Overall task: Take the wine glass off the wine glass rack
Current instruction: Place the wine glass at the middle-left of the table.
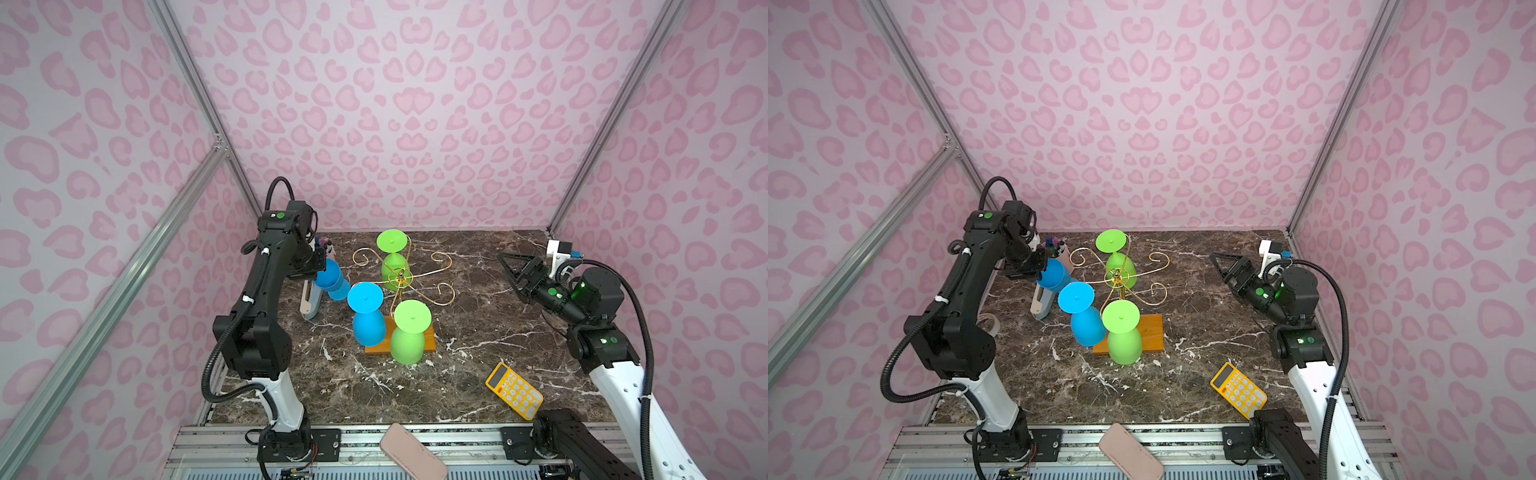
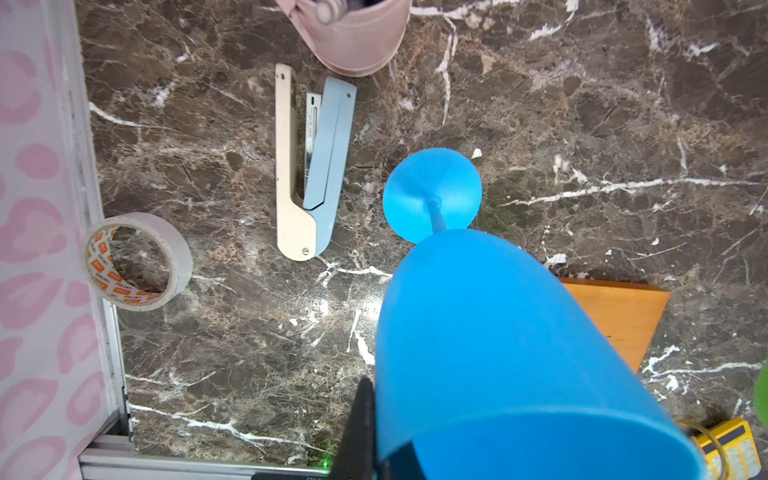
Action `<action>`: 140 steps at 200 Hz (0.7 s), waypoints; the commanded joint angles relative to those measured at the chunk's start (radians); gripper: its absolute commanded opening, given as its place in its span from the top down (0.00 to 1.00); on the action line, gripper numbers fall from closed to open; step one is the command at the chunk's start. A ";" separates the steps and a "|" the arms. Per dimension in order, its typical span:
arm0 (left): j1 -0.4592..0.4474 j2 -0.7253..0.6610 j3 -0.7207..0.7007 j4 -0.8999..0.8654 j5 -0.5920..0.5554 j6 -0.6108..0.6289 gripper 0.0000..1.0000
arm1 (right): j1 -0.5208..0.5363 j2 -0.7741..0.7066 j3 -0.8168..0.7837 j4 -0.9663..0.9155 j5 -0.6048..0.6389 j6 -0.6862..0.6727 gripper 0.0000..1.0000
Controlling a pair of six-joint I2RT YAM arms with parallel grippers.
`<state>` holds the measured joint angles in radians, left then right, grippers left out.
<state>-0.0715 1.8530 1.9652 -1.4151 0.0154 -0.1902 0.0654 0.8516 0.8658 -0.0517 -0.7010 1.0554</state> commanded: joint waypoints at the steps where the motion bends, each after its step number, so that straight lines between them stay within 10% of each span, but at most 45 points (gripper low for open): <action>1: -0.013 0.033 0.032 -0.040 -0.015 0.007 0.97 | -0.001 0.002 -0.008 0.014 -0.017 -0.012 0.03; 140: -0.035 0.202 0.071 -0.053 -0.075 -0.003 0.90 | -0.030 0.014 -0.011 0.038 -0.046 -0.002 0.03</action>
<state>-0.1059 2.0407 2.0251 -1.4422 -0.0528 -0.1909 0.0387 0.8673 0.8558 -0.0486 -0.7307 1.0557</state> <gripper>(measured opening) 0.065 0.976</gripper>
